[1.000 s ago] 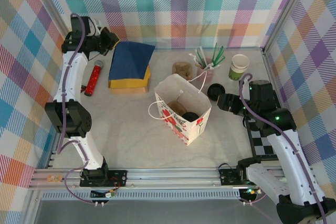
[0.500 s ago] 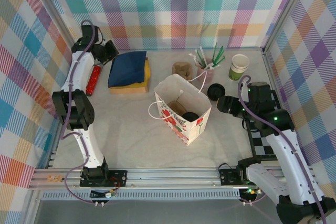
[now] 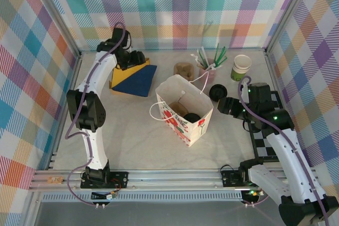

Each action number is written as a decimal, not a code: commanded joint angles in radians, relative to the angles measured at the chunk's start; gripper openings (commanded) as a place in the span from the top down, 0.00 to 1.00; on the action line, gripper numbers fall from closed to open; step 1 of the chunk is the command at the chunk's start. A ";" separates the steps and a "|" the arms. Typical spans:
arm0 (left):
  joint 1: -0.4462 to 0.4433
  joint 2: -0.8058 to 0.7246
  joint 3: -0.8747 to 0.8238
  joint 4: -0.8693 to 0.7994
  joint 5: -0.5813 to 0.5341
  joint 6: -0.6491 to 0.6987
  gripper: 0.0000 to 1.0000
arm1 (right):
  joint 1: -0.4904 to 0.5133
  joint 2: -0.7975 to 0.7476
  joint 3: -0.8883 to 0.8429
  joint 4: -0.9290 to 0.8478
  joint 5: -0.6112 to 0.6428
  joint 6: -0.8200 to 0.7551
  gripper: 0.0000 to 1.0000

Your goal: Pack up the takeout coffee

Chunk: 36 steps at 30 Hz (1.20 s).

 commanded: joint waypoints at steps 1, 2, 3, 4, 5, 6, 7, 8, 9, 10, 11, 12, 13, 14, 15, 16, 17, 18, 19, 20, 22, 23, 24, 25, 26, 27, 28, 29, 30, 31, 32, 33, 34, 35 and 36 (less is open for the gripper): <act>0.020 0.018 0.109 -0.065 -0.091 0.035 0.32 | -0.007 -0.016 -0.015 0.013 -0.009 -0.005 0.30; 0.023 0.025 0.131 -0.068 -0.098 0.043 0.31 | -0.005 -0.016 -0.017 0.013 -0.007 -0.004 0.29; 0.025 0.036 0.146 -0.070 -0.099 0.060 0.29 | -0.007 -0.015 -0.017 0.015 -0.007 -0.004 0.29; 0.027 0.053 0.166 -0.076 -0.100 0.083 0.26 | -0.005 -0.014 -0.017 0.015 -0.007 -0.005 0.29; 0.026 0.074 0.188 -0.093 -0.097 0.110 0.21 | -0.006 -0.013 -0.016 0.017 -0.007 -0.007 0.29; 0.026 0.113 0.229 -0.128 -0.088 0.142 0.17 | -0.006 -0.009 -0.013 0.017 -0.007 -0.010 0.29; 0.028 0.168 0.305 -0.193 -0.083 0.174 0.15 | -0.006 -0.006 -0.011 0.018 -0.006 -0.011 0.29; 0.029 0.226 0.378 -0.261 -0.085 0.196 0.15 | -0.007 -0.004 -0.009 0.018 -0.007 -0.013 0.29; 0.031 0.293 0.471 -0.341 -0.089 0.219 0.15 | -0.006 -0.001 -0.008 0.020 -0.010 -0.016 0.29; 0.033 0.356 0.546 -0.406 -0.093 0.237 0.15 | -0.006 0.002 -0.006 0.021 -0.013 -0.017 0.29; 0.035 0.393 0.579 -0.438 -0.089 0.250 0.15 | -0.006 0.004 -0.005 0.023 -0.016 -0.017 0.29; 0.040 0.418 0.583 -0.450 -0.088 0.259 0.15 | -0.007 0.005 -0.006 0.026 -0.019 -0.019 0.29; 0.044 0.428 0.567 -0.448 -0.092 0.262 0.15 | -0.007 0.006 -0.008 0.029 -0.021 -0.019 0.29; 0.049 0.428 0.540 -0.436 -0.092 0.261 0.15 | -0.006 0.007 -0.008 0.029 -0.022 -0.019 0.29; 0.055 0.423 0.499 -0.415 -0.087 0.259 0.15 | -0.005 0.007 -0.009 0.029 -0.024 -0.018 0.29; 0.062 0.416 0.464 -0.394 -0.083 0.255 0.15 | -0.007 0.007 -0.011 0.029 -0.024 -0.016 0.29; 0.070 0.406 0.426 -0.374 -0.073 0.250 0.15 | -0.006 0.007 -0.012 0.029 -0.024 -0.018 0.29; 0.077 0.402 0.399 -0.359 -0.057 0.246 0.16 | -0.006 0.005 -0.015 0.029 -0.024 -0.017 0.29; 0.084 0.400 0.384 -0.352 -0.040 0.241 0.17 | -0.007 0.003 -0.017 0.028 -0.021 -0.017 0.29; 0.088 0.400 0.373 -0.347 -0.023 0.237 0.18 | -0.007 0.002 -0.020 0.027 -0.018 -0.018 0.29; 0.094 0.404 0.361 -0.342 -0.014 0.232 0.20 | -0.006 -0.002 -0.024 0.026 -0.015 -0.017 0.29; 0.094 0.405 0.358 -0.341 -0.014 0.233 0.20 | -0.007 -0.001 -0.027 0.026 -0.015 -0.017 0.29; 0.094 0.408 0.355 -0.340 -0.015 0.235 0.20 | -0.006 -0.001 -0.028 0.027 -0.015 -0.016 0.29; 0.095 0.412 0.354 -0.340 -0.014 0.235 0.21 | -0.007 -0.001 -0.027 0.027 -0.016 -0.015 0.29; 0.096 0.415 0.355 -0.341 -0.012 0.234 0.21 | -0.006 -0.001 -0.027 0.027 -0.015 -0.015 0.29; 0.096 0.419 0.354 -0.341 -0.006 0.236 0.22 | -0.006 -0.001 -0.028 0.027 -0.015 -0.016 0.29; 0.097 0.424 0.353 -0.340 -0.001 0.237 0.22 | -0.006 -0.001 -0.027 0.027 -0.015 -0.015 0.29; 0.097 0.428 0.355 -0.340 -0.003 0.237 0.22 | -0.006 0.000 -0.027 0.028 -0.015 -0.015 0.29; 0.097 0.431 0.355 -0.338 -0.004 0.235 0.22 | -0.006 0.001 -0.027 0.027 -0.016 -0.015 0.29; 0.099 0.433 0.356 -0.335 -0.001 0.237 0.22 | -0.006 0.001 -0.026 0.027 -0.016 -0.015 0.29; 0.100 0.435 0.355 -0.335 0.002 0.237 0.22 | -0.007 0.000 -0.027 0.026 -0.016 -0.015 0.29; 0.100 0.438 0.354 -0.334 0.010 0.237 0.23 | -0.005 0.001 -0.026 0.024 -0.015 -0.016 0.29; 0.100 0.439 0.353 -0.335 0.017 0.236 0.23 | -0.005 -0.001 -0.028 0.024 -0.013 -0.016 0.29; 0.101 0.442 0.355 -0.336 0.027 0.237 0.24 | -0.006 -0.002 -0.029 0.023 -0.012 -0.016 0.29; 0.100 0.444 0.355 -0.337 0.029 0.238 0.25 | -0.006 -0.001 -0.030 0.024 -0.012 -0.016 0.29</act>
